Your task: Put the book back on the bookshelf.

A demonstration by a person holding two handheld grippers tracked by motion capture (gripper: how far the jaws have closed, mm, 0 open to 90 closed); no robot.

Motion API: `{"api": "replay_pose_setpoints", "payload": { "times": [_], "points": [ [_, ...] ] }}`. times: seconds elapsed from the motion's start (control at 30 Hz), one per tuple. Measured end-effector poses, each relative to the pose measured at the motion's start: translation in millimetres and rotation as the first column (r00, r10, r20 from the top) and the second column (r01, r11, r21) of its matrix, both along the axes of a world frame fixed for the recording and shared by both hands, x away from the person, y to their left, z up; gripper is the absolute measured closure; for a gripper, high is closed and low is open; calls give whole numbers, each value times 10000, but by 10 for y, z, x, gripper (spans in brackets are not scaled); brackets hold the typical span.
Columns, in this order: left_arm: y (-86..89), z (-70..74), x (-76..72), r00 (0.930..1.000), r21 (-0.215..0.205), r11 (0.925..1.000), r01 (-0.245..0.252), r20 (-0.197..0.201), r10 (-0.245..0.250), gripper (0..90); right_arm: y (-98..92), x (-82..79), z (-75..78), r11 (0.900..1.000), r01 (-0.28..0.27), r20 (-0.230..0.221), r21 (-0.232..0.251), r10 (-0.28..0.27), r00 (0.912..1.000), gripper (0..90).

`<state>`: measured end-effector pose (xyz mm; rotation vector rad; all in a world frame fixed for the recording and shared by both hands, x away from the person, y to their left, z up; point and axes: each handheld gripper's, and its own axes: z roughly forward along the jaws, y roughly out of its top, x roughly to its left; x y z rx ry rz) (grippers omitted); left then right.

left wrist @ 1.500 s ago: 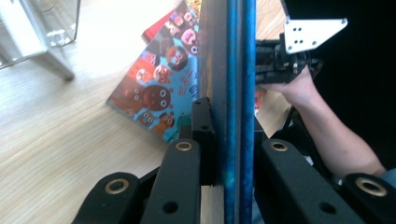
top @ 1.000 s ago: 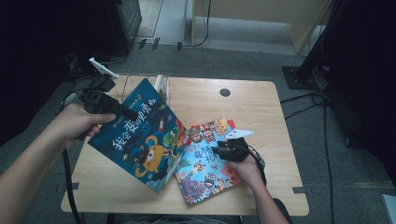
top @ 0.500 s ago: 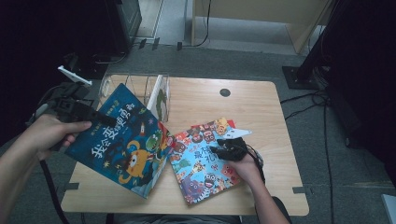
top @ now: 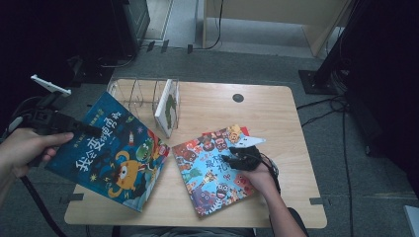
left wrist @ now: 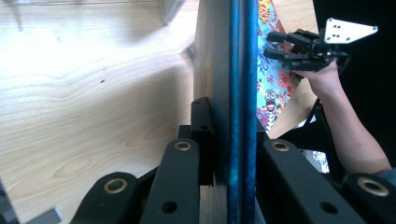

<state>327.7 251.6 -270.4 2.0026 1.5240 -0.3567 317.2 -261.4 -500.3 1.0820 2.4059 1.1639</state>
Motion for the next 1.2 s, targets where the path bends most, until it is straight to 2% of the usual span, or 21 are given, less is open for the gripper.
{"api": "replay_pose_setpoints", "payload": {
  "times": [0.2, 0.3, 0.5, 0.8, 1.07, 1.2],
  "points": [
    [154, -17, 59, 9987, 242, 9985, -501, -26, 501, 821, 2, -2, -1, 10000, 0, 30, -21, 0, 10000, 520],
    [229, -34, 134, 9968, 299, 9965, -779, -146, 783, 822, 4, -2, -1, 10000, -8, 43, -44, 8, 10000, 520],
    [314, -15, 286, 9933, 754, 9907, -1136, -128, 1148, 824, 1, -2, -1, 10000, -10, 26, -21, 11, 10000, 520],
    [491, 66, 465, 9814, 1190, 9749, -1880, -167, 1912, 824, 2, 0, 0, 10000, -2, 38, -23, 2, 10000, 520],
    [633, 159, 594, 9673, 1133, 9617, -2498, -157, 2531, 824, 4, 3, -3, 10000, -17, 89, -37, 18, 10000, 520],
    [672, 158, 709, 9598, 1188, 9544, -2738, -298, 2791, 827, 7, 2, -5, 10000, -24, 101, -41, 25, 9999, 520]
  ]
}}
